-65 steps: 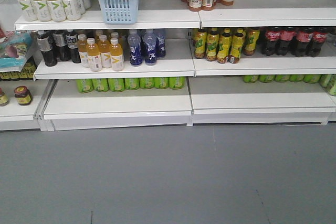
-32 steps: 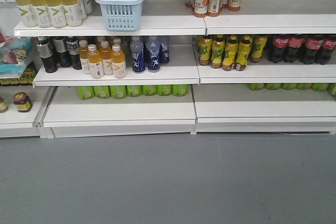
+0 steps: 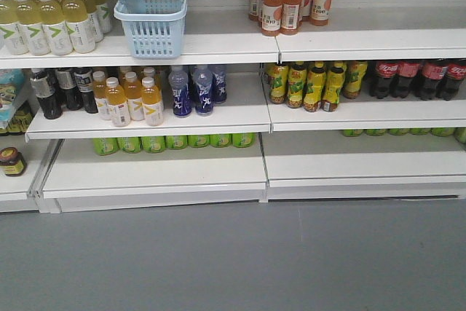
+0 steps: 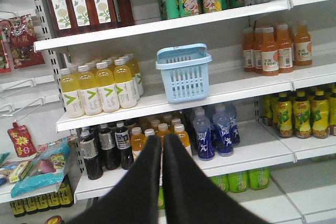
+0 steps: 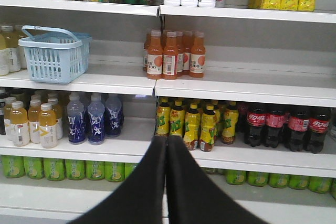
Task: Place coke in basket with both arms
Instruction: 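Drive the base toward the shelf holding the light-blue basket, then approach the basket closely and hold position in front of it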
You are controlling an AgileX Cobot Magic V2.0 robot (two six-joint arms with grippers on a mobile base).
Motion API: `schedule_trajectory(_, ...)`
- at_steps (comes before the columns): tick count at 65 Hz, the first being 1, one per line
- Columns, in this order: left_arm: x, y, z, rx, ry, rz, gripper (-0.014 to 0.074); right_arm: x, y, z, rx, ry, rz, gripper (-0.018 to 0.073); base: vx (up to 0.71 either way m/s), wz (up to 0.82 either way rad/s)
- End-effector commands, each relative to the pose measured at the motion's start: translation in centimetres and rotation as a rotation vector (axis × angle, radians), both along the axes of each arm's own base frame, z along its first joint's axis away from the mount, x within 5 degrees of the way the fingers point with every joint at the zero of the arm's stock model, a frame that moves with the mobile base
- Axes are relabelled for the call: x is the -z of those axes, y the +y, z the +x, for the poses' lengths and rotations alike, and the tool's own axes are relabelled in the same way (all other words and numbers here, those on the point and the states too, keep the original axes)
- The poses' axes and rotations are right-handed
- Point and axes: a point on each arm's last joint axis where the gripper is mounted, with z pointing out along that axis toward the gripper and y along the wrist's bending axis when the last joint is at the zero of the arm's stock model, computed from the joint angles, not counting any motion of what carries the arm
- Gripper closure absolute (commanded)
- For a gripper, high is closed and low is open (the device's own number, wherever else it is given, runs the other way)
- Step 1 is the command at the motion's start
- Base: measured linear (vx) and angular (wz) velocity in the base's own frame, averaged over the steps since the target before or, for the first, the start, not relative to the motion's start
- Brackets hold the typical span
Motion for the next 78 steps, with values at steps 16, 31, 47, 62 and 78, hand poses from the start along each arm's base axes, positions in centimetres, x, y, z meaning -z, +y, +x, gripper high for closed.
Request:
schedule_trajectory(16, -0.78, 0.0, -0.24, 0.002, -0.091, -0.009, 0.0603, -0.45, 0.04, -0.14, -0.003, -0.086, -0.005, 0.0569, 0.18, 0.02)
schedule_trajectory(31, -0.78, 0.0, -0.24, 0.002, -0.091, -0.009, 0.0603, -0.45, 0.04, -0.14, -0.003, -0.086, -0.005, 0.0569, 0.2, 0.07)
schedule_trajectory(47, -0.78, 0.0, -0.24, 0.002, -0.091, -0.009, 0.0603, -0.45, 0.04, -0.14, -0.003, -0.086, -0.005, 0.0569, 0.22, 0.06)
schedule_trajectory(62, -0.78, 0.0, -0.24, 0.002, -0.091, -0.009, 0.0603, -0.45, 0.04, -0.14, -0.003, -0.086, -0.005, 0.0569, 0.22, 0.06)
schedule_trajectory(78, -0.78, 0.0, -0.24, 0.002, -0.091, -0.009, 0.0603, -0.44, 0.04, -0.14, -0.003, -0.085, -0.006, 0.0569, 0.22, 0.03)
